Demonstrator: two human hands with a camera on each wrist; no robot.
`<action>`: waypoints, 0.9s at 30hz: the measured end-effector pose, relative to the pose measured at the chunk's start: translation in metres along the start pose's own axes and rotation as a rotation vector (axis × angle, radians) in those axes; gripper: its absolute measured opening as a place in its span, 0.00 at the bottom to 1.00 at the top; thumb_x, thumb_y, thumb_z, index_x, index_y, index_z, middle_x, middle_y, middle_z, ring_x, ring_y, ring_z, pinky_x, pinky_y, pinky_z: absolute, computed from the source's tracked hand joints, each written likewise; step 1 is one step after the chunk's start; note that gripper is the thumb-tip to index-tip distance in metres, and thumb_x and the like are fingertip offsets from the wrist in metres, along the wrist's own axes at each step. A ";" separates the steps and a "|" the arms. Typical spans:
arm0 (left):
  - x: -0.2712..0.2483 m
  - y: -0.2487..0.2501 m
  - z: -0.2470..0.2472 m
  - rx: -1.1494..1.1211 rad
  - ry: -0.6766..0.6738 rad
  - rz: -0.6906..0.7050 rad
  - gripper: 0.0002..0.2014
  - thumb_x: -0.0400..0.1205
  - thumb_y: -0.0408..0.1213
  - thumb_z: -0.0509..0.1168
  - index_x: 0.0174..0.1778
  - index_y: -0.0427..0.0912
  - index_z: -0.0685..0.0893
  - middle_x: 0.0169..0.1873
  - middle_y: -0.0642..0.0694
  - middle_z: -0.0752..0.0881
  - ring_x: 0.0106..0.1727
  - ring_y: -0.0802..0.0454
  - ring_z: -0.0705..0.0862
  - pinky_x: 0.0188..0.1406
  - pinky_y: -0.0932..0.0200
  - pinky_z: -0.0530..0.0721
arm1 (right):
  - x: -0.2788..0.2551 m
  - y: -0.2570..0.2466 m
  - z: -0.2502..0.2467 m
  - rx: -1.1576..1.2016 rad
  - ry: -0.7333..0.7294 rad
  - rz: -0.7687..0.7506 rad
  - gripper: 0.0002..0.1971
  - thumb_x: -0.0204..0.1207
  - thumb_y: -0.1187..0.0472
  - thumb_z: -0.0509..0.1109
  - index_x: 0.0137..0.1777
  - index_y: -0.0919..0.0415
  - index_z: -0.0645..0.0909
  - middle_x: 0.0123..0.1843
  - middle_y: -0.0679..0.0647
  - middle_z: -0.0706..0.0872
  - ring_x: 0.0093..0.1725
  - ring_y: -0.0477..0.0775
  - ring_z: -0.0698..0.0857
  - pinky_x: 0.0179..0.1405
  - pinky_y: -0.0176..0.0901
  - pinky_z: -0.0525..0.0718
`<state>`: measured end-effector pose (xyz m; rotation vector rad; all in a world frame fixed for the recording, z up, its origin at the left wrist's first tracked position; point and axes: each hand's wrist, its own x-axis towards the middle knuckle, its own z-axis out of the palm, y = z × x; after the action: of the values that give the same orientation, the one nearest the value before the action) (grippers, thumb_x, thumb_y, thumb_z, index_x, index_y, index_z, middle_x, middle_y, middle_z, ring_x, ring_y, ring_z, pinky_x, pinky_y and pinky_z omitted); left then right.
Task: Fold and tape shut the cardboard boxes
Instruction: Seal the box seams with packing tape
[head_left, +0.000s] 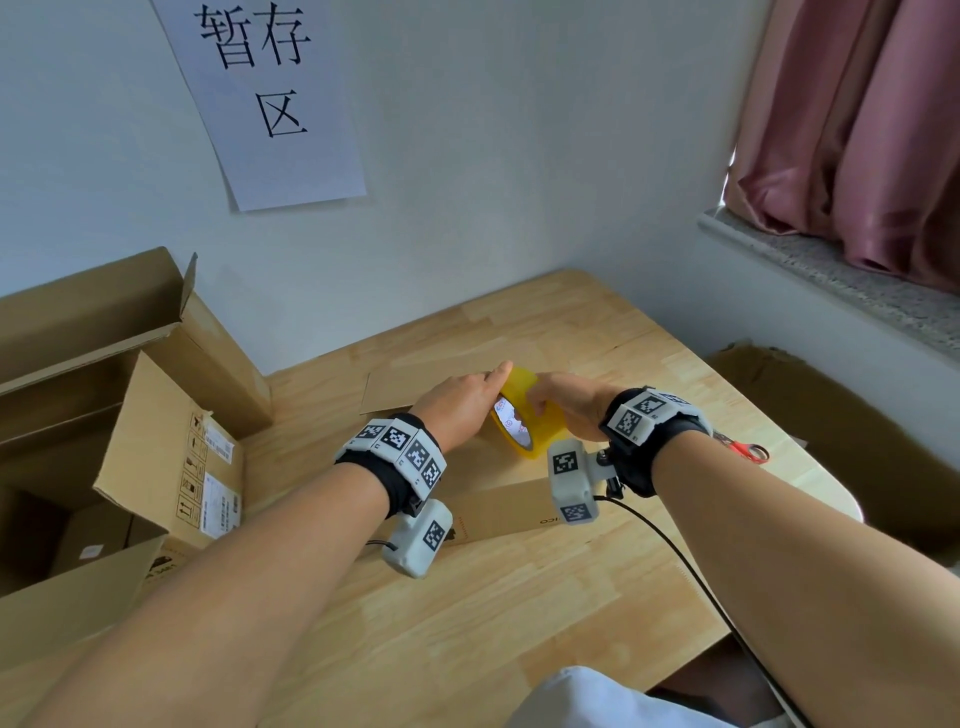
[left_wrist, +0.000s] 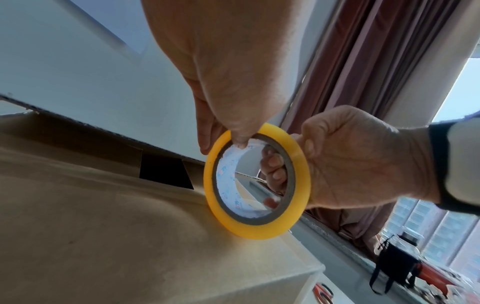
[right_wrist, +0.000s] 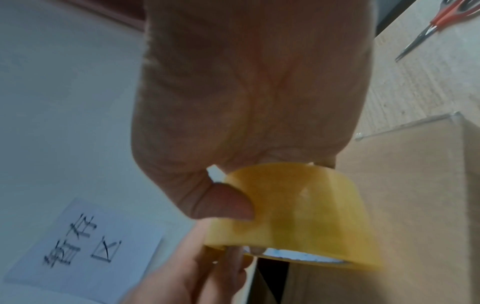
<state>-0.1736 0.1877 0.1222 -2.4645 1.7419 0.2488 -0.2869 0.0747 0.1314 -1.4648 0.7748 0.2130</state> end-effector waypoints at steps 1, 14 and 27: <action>0.002 -0.002 0.001 -0.018 -0.002 -0.010 0.30 0.87 0.29 0.51 0.84 0.43 0.48 0.65 0.37 0.78 0.59 0.38 0.80 0.52 0.50 0.76 | 0.002 0.003 0.000 -0.004 0.010 -0.022 0.16 0.53 0.67 0.64 0.44 0.64 0.72 0.43 0.61 0.75 0.36 0.58 0.72 0.34 0.44 0.69; -0.007 -0.010 -0.021 -0.470 0.247 -0.105 0.16 0.86 0.31 0.56 0.66 0.41 0.84 0.61 0.44 0.82 0.61 0.48 0.79 0.49 0.73 0.66 | 0.007 0.017 -0.008 0.056 -0.116 -0.139 0.19 0.79 0.73 0.64 0.71 0.70 0.73 0.66 0.65 0.82 0.65 0.61 0.81 0.63 0.47 0.79; -0.013 0.013 -0.031 -0.114 0.244 -0.132 0.09 0.84 0.33 0.59 0.46 0.37 0.85 0.46 0.41 0.84 0.48 0.41 0.83 0.47 0.48 0.83 | 0.012 0.016 -0.002 -0.001 -0.079 -0.126 0.18 0.79 0.68 0.68 0.68 0.67 0.77 0.64 0.63 0.84 0.64 0.59 0.83 0.63 0.45 0.80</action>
<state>-0.1879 0.1898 0.1549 -2.7818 1.6816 0.0376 -0.2879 0.0712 0.1121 -1.4911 0.6164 0.1746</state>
